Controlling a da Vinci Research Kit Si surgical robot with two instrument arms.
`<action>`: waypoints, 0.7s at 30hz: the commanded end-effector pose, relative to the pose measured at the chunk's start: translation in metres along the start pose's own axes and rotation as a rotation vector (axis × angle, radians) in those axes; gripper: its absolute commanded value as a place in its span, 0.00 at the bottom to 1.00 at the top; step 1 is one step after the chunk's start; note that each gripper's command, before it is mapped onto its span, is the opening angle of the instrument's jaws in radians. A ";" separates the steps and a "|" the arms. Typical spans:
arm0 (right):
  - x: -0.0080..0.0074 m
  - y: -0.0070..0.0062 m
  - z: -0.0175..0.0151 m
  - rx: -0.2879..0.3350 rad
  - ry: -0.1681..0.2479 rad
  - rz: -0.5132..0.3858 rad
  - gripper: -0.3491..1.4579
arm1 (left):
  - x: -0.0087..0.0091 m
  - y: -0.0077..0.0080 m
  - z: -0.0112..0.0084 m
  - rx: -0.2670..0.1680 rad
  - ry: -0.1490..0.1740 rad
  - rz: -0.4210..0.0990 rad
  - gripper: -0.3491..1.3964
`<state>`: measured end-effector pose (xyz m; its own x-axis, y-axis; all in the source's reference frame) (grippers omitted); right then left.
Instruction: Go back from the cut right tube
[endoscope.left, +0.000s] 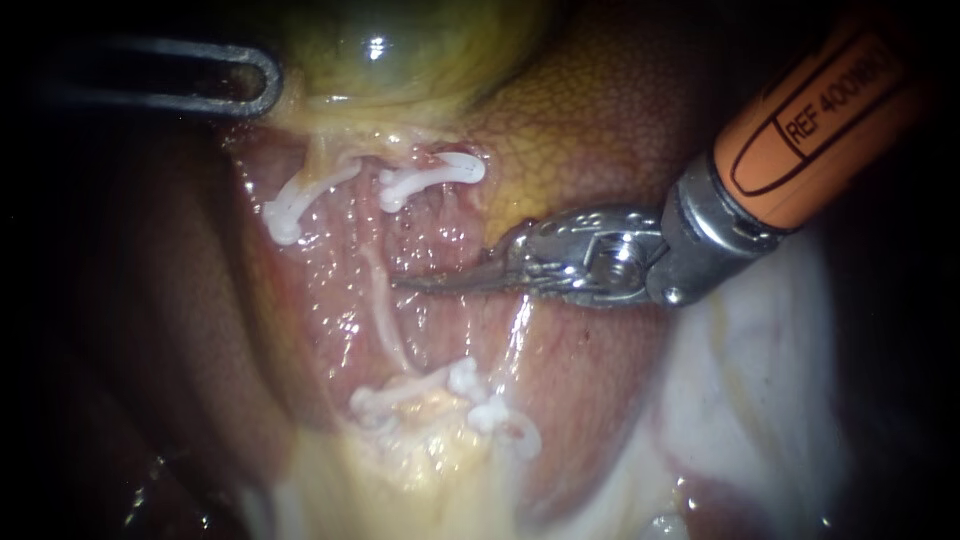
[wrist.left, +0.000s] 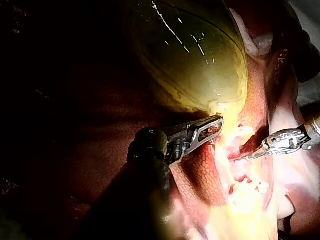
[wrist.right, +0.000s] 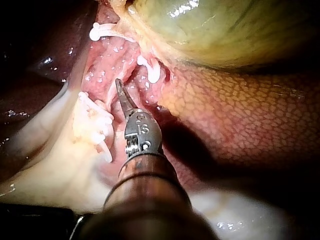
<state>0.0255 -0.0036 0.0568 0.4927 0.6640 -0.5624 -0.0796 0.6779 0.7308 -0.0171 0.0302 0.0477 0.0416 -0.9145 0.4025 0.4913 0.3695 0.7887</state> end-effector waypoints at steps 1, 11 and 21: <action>0.0000 0.0000 0.0000 0.000 0.000 -0.001 0.00 | 0.0000 0.0000 0.0000 0.000 0.000 0.000 0.00; 0.0000 -0.0002 0.0005 0.071 0.111 -0.030 0.83 | 0.0000 0.0000 0.0000 0.000 0.000 0.000 0.00; -0.0007 -0.0016 -0.0009 -0.033 0.122 -0.101 0.93 | 0.0000 0.0000 0.0000 0.001 0.001 0.000 0.00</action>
<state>0.0242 -0.0052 0.0555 0.3929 0.6125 -0.6859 -0.0738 0.7644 0.6404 -0.0170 0.0302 0.0477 0.0422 -0.9144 0.4026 0.4911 0.3699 0.7887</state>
